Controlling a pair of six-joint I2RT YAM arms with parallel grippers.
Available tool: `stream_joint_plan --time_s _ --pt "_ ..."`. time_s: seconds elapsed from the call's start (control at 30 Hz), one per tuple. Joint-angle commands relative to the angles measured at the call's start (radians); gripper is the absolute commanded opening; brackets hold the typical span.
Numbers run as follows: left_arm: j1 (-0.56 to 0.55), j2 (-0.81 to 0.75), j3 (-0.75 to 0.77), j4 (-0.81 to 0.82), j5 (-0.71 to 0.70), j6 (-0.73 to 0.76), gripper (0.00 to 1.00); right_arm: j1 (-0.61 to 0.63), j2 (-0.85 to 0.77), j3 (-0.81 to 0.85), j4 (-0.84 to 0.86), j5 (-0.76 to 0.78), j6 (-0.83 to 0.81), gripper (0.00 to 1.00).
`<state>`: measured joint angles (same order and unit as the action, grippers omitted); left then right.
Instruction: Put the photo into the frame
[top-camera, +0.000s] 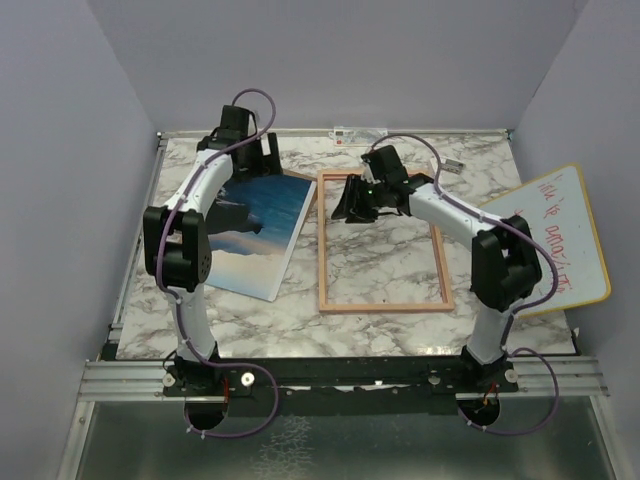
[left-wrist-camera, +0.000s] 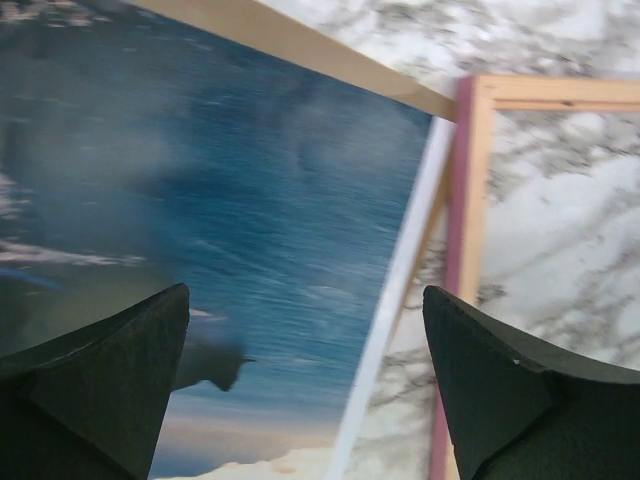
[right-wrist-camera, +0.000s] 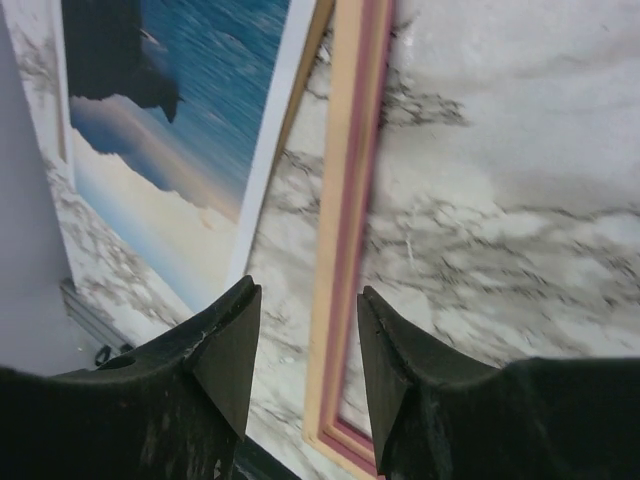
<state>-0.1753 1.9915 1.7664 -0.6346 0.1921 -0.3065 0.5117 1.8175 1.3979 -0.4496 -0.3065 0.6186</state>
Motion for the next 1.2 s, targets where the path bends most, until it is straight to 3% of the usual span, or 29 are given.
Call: stream_joint_plan --time_s 0.0,0.2,0.43,0.8,1.17 --pt "0.081 0.024 -0.005 -0.053 -0.174 0.062 0.99 0.020 0.122 0.086 0.137 -0.111 0.100 0.48" --pt "0.164 0.089 0.027 -0.053 -0.185 0.053 0.99 0.084 0.277 0.234 0.170 -0.130 0.180 0.48" --pt "0.223 0.106 -0.017 -0.017 -0.234 0.049 0.99 0.169 0.447 0.472 -0.025 0.085 0.232 0.47" --pt "0.270 0.023 -0.185 0.087 -0.177 0.011 0.99 0.182 0.542 0.548 -0.131 0.277 0.263 0.49" --pt "0.320 0.011 -0.272 0.134 -0.208 -0.027 0.97 0.182 0.619 0.564 -0.081 0.192 0.242 0.45"
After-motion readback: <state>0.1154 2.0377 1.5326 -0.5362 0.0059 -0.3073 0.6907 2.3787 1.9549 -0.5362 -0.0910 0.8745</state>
